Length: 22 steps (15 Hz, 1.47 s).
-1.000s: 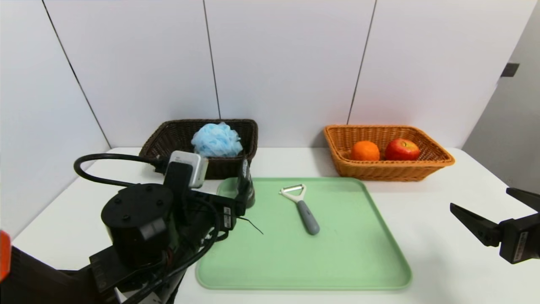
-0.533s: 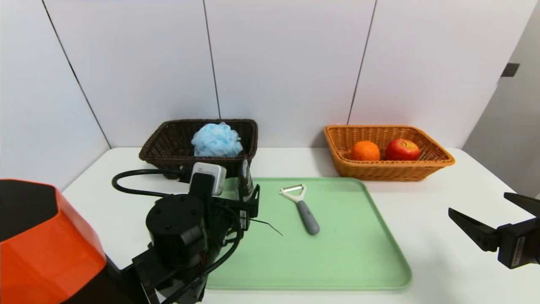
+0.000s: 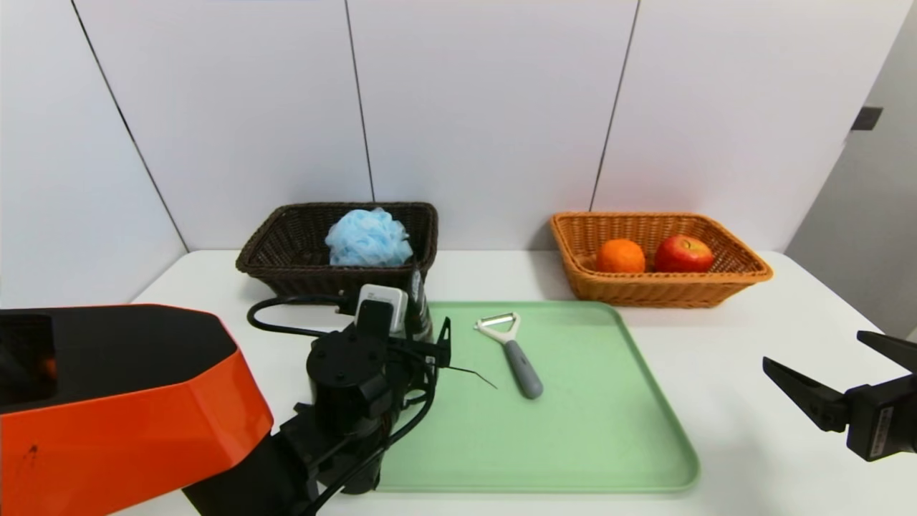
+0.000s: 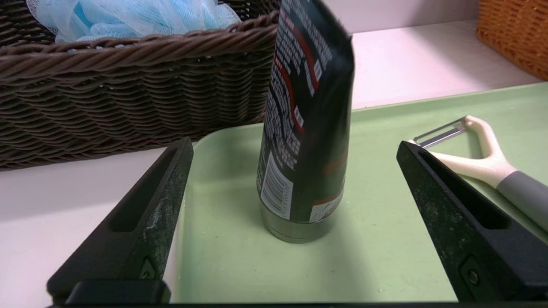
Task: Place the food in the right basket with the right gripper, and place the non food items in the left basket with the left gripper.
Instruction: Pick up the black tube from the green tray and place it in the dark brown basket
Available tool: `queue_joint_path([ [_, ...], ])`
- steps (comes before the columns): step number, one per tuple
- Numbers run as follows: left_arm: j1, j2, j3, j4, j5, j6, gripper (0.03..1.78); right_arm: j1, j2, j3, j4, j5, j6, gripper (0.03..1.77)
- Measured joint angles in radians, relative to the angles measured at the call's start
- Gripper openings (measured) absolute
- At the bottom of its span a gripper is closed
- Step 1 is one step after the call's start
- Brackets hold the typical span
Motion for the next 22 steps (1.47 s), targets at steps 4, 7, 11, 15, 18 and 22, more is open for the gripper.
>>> queue_joint_path([
  [4,0.037,0.017,-0.004,0.000,-0.003,0.015,1.69,0.000,-0.009,0.018,0.002,0.000,-0.001,1.70],
  [7,0.053,0.021,-0.029,0.000,-0.006,0.036,1.69,0.002,-0.013,0.023,0.001,0.000,-0.001,1.70],
  [11,0.054,0.016,-0.041,0.000,-0.011,0.045,1.69,0.003,-0.015,0.030,0.000,0.000,-0.001,1.70],
  [15,0.053,0.008,-0.068,0.000,-0.013,0.049,1.69,0.008,-0.016,0.039,-0.001,0.000,0.000,1.70],
  [18,0.052,0.008,-0.072,0.000,-0.012,0.050,1.69,0.008,-0.017,0.040,-0.002,-0.001,0.000,1.70],
  [22,0.053,0.009,-0.071,0.000,-0.012,0.050,1.69,0.009,-0.017,0.045,-0.004,0.000,0.000,1.70],
])
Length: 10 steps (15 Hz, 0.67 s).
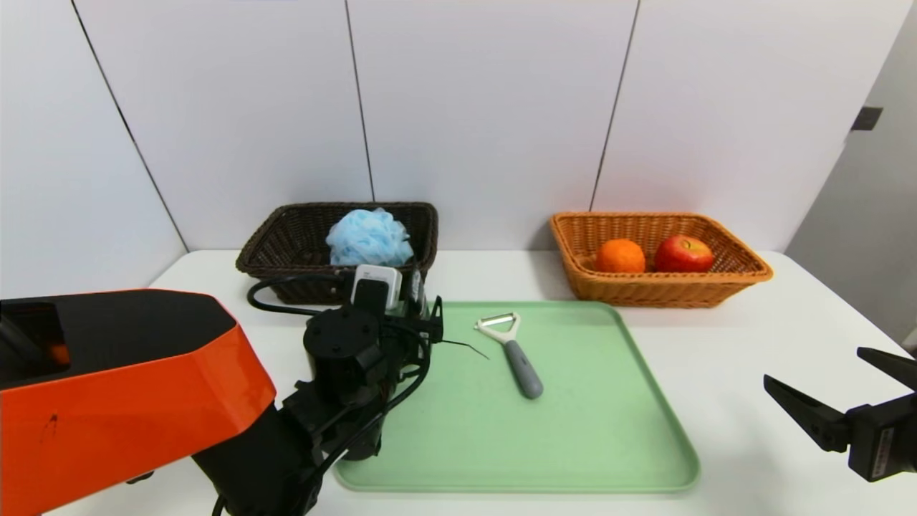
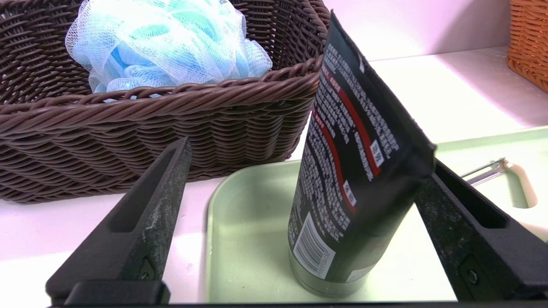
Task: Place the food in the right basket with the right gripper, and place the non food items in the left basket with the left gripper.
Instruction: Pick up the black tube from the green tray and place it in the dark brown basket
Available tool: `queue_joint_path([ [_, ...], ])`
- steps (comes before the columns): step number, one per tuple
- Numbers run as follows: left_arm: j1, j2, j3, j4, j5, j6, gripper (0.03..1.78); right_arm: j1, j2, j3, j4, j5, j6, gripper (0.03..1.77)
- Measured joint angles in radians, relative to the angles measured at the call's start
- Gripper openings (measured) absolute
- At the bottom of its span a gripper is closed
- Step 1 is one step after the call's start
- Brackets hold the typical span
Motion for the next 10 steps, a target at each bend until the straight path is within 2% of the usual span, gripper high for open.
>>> queue_joint_path([
  [4,0.000,0.002,0.003,0.000,-0.001,-0.005,1.69,0.000,0.000,0.001,0.001,0.000,0.000,1.70],
  [5,0.000,0.002,0.003,0.000,-0.001,-0.006,1.61,0.000,0.000,0.001,0.001,0.000,0.000,1.70],
  [8,0.000,0.003,0.003,0.000,-0.002,-0.006,1.13,0.000,0.001,0.000,0.001,0.000,0.000,1.70],
  [10,0.000,0.002,0.004,0.000,-0.002,-0.005,0.90,0.000,0.001,0.000,0.002,0.000,0.001,1.70],
])
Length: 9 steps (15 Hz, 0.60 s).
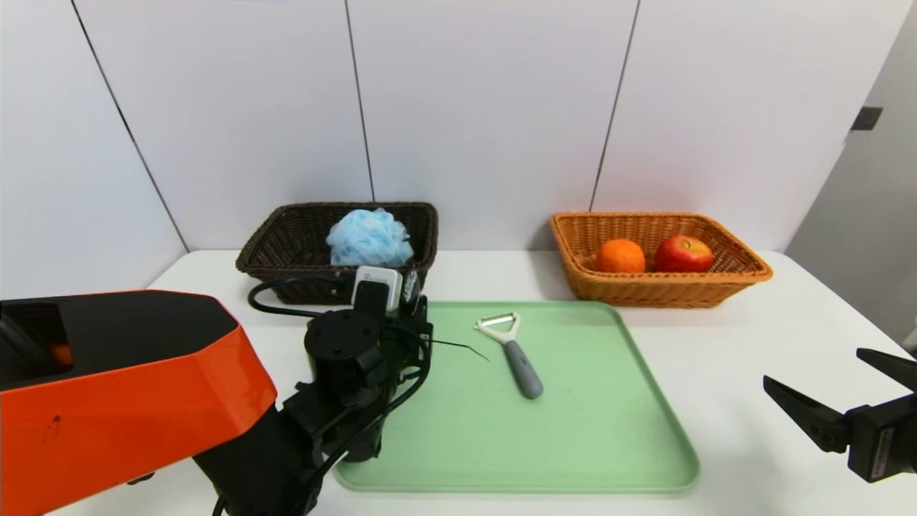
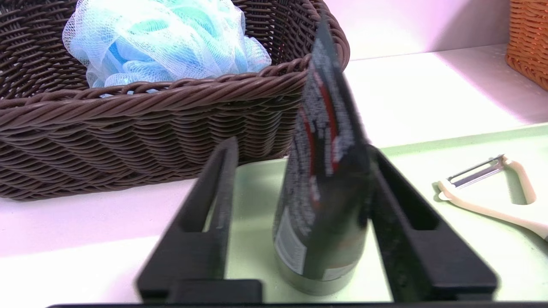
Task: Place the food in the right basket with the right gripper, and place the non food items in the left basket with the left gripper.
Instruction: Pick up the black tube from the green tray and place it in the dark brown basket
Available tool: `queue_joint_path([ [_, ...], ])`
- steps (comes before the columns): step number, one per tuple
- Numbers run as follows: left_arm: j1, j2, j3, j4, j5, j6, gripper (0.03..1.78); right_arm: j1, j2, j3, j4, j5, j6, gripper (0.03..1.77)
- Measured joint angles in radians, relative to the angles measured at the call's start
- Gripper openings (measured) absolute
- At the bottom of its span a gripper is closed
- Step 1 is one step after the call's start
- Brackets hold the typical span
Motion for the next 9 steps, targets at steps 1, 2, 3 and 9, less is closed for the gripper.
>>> queue_joint_path([
  [1,0.000,0.000,0.001,0.000,0.000,0.000,0.81,0.000,0.000,0.000,0.000,0.000,0.000,1.70],
  [2,0.000,0.000,0.002,0.000,0.000,0.001,0.66,0.000,0.000,0.000,0.000,0.000,0.000,1.70],
  [3,0.000,0.000,0.003,0.000,0.000,0.002,0.26,0.000,0.000,0.000,0.001,0.000,0.000,1.70],
  [9,-0.002,-0.015,0.016,0.002,-0.002,0.001,0.26,0.001,0.003,0.001,0.006,0.000,-0.001,1.70],
])
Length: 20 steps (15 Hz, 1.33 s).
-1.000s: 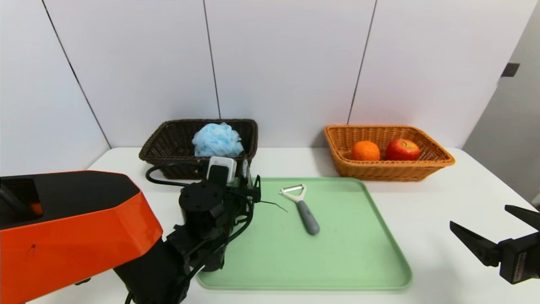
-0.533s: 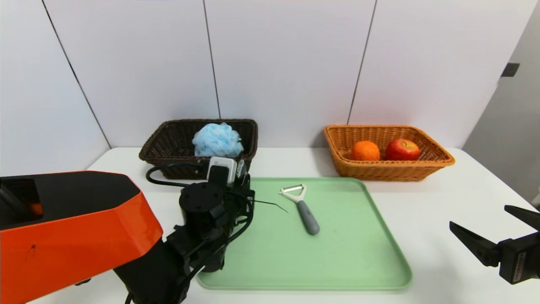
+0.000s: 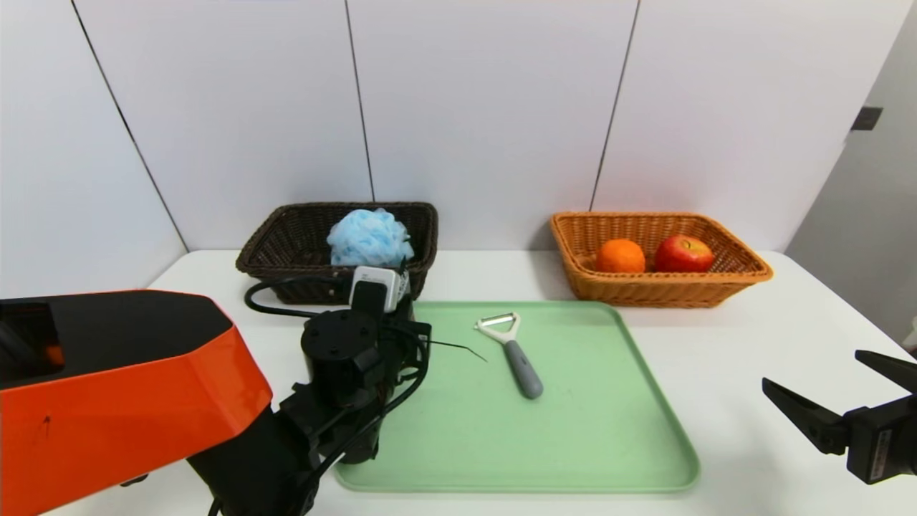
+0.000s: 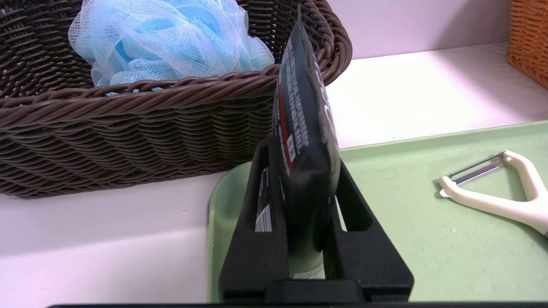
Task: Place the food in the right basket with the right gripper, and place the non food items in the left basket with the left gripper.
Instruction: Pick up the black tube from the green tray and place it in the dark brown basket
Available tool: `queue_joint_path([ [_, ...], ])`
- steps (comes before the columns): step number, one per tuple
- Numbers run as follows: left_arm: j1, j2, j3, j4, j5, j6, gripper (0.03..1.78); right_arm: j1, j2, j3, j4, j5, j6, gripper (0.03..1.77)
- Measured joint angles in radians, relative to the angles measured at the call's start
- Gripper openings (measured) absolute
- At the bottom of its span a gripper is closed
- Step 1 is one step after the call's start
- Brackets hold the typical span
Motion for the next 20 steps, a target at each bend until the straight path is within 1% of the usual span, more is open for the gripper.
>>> queue_joint_path([
  [1,-0.002,-0.014,0.014,0.000,-0.010,0.001,0.26,0.000,0.001,0.000,0.000,0.000,0.000,1.70],
  [3,-0.017,-0.072,0.061,0.000,-0.064,0.009,0.26,0.000,0.002,0.005,0.001,0.001,0.001,1.70],
  [5,-0.033,-0.145,0.092,-0.001,-0.108,0.043,0.26,0.000,0.003,0.012,0.001,0.002,0.001,1.70],
  [8,-0.039,-0.266,0.104,0.002,-0.132,0.076,0.26,0.000,0.003,0.013,0.000,0.002,0.003,1.70],
  [10,-0.021,-0.340,0.078,0.061,-0.163,0.079,0.26,-0.001,0.003,0.007,-0.003,0.001,0.004,1.70],
  [12,0.049,-0.385,0.021,0.132,-0.207,0.081,0.26,-0.001,0.004,0.001,-0.005,0.001,0.003,1.70],
  [16,0.265,-0.400,-0.155,0.271,-0.320,0.074,0.26,-0.001,0.005,-0.023,-0.005,0.000,0.004,1.70],
  [18,0.347,-0.369,-0.238,0.320,-0.354,0.072,0.26,-0.001,0.004,-0.030,-0.005,0.000,0.004,1.70],
  [20,0.412,-0.321,-0.318,0.361,-0.368,0.073,0.26,-0.001,0.003,-0.031,-0.004,0.000,0.004,1.70],
])
